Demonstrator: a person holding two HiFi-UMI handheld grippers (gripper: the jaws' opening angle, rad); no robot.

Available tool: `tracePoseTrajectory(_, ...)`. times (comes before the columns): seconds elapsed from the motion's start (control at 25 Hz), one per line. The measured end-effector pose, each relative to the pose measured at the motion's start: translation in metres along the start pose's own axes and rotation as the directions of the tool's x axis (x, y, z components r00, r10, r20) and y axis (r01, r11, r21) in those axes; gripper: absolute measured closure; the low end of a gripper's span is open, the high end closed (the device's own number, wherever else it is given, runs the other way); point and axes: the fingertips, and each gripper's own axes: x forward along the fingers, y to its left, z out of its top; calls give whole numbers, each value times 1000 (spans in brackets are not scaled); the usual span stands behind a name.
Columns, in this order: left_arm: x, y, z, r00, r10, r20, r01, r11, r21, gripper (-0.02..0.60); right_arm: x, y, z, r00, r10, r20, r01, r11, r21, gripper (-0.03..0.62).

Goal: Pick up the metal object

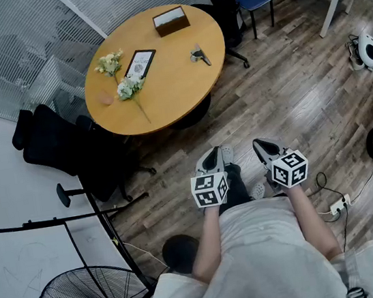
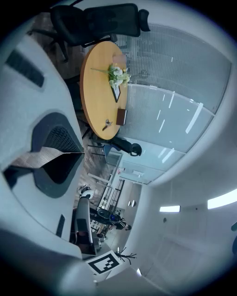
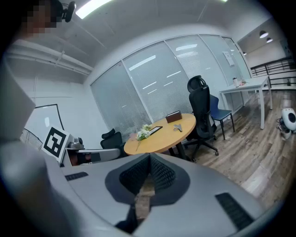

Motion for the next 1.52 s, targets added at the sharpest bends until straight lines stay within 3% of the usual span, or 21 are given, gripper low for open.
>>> tracePoseTrajectory(0.28,1,-1,-5,1000,-10,-5,10,1000,-3,571,-1,-1,-3,1000,-1,5,1,1000,1,597)
tracePoseTrajectory(0.48,-4,11,-13,1000,-20,-16,20,998,-57,569,7,-5,-1,1000,-12,24,10,996,89,597)
tracePoseTrajectory(0.92,22,29,17,998,-58,40,61,994,-92,566,39,-6,14,999,46,15,-47,995,87,562)
tracePoseTrajectory(1.12,46,38,39,997,-71,33,74,993,-94,485,57,-13,33,997,76,13,-77,991,108,517)
tracePoseTrajectory(1.52,122,46,89,990,-142,22,144,985,-94,434,98,-52,65,997,80,-3,-79,984,158,451)
